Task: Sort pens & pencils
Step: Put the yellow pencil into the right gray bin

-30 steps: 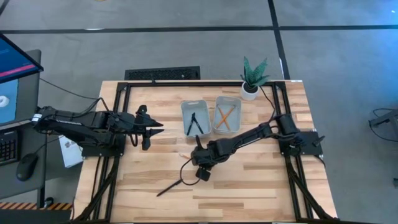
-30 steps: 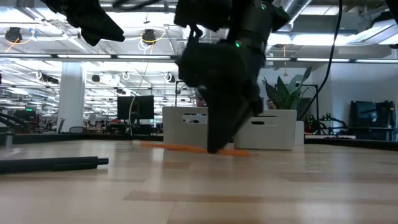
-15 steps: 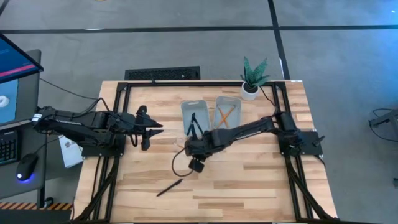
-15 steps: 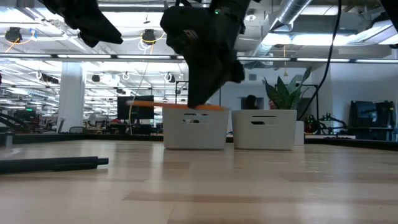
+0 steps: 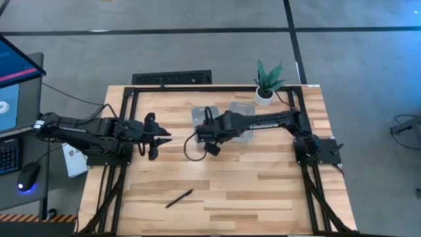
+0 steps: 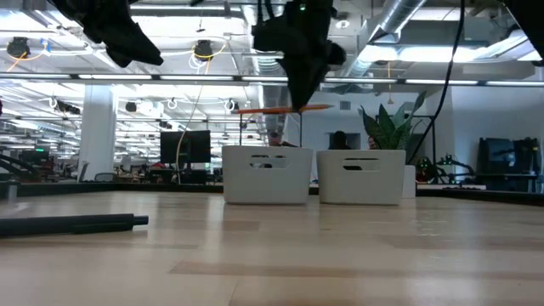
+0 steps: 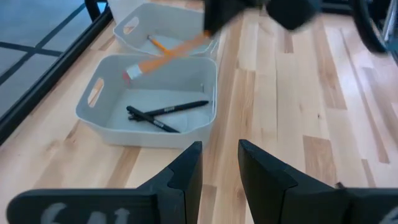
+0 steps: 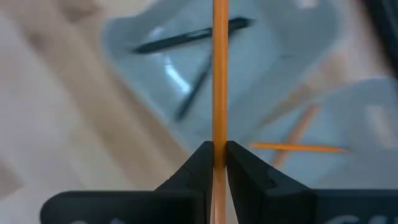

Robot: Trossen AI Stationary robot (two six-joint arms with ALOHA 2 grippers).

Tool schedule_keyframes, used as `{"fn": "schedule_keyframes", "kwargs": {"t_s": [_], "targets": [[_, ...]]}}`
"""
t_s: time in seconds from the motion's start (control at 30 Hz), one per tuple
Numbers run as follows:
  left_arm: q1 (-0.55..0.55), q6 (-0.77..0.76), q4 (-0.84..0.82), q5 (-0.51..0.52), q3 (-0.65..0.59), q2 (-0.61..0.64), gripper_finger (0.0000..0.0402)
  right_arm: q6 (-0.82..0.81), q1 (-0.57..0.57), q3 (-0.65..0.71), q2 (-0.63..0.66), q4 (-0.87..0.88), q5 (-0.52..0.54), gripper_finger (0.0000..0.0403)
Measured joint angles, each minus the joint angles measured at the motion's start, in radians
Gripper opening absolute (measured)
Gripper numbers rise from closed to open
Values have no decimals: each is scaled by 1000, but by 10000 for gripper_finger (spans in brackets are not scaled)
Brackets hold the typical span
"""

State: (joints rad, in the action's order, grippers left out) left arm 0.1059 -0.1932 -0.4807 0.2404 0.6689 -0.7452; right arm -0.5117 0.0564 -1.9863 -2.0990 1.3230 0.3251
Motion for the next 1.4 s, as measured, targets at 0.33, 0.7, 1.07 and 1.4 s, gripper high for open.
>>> {"fn": "schedule_keyframes", "kwargs": {"t_s": [0.33,0.7,1.07,1.4], "targets": [[0,-11,-29,0,0,0,93,16,-36,79,157,64,211,65],[0,-13,-21,0,0,0,93,-20,-87,503,453,-206,223,65],[0,-48,-17,12,0,0,93,-172,-98,838,579,-480,194,65],[0,-74,-15,34,0,0,93,-259,-98,980,555,-580,143,65]]}}
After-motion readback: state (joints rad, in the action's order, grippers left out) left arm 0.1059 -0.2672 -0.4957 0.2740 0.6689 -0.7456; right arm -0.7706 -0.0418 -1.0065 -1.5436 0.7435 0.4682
